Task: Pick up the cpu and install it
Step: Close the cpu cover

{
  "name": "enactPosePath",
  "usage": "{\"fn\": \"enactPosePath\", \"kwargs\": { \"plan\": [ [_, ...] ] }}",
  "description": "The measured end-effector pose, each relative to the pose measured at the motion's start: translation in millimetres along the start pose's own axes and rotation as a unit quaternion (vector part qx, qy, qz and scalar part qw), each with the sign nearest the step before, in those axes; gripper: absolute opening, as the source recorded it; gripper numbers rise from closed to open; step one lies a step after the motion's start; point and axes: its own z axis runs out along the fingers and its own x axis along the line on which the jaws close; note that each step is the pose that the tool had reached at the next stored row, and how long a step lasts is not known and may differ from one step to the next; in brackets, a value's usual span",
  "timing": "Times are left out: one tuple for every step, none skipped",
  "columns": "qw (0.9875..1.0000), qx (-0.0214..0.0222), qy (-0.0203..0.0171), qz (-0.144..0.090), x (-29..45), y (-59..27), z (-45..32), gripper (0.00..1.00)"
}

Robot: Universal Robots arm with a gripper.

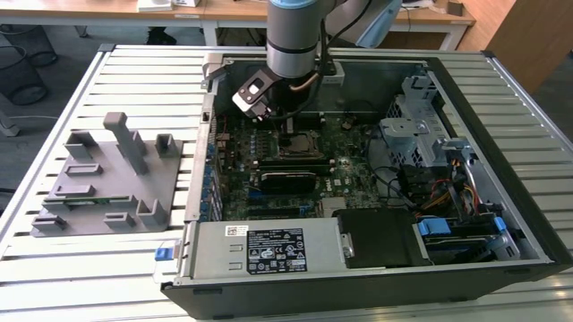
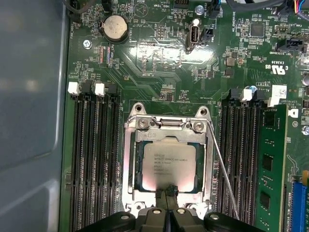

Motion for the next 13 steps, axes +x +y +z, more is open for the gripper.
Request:
{"fn": "enactPosePath", "kwargs": {
  "plan": [
    [1.0000, 0.0000, 0.0000, 0.000, 0.0, 0.0, -0.9, 0.11],
    [1.0000, 0.0000, 0.0000, 0.000, 0.0, -0.1, -2.1, 0.11],
    [1.0000, 0.0000, 0.0000, 0.000, -0.1, -0.1, -3.4, 0.11],
    [1.0000, 0.0000, 0.0000, 0.000, -0.1, -0.1, -4.6, 0.11],
    [1.0000, 0.0000, -0.0001, 0.000, -0.1, -0.1, -5.6, 0.11],
    [1.0000, 0.0000, -0.0001, 0.000, -0.1, -0.1, -6.3, 0.11],
    [1.0000, 0.0000, 0.0001, 0.000, -0.1, -0.1, -6.2, 0.11],
    [1.0000, 0.0000, 0.0000, 0.000, -0.1, -0.1, -6.2, 0.11],
    [1.0000, 0.0000, 0.0000, 0.000, -0.1, -0.1, -6.1, 0.11],
    [1.0000, 0.0000, -0.0001, 0.000, -0.1, -0.3, -5.5, 0.11],
    [1.0000, 0.0000, -0.0002, 0.000, -0.1, -0.4, -4.6, 0.11],
    [1.0000, 0.0000, -0.0001, 0.000, 0.0, -0.4, -3.6, 0.11],
    [1.0000, 0.0000, -0.0002, 0.000, 0.0, -0.4, -2.7, 0.11]
  ]
}}
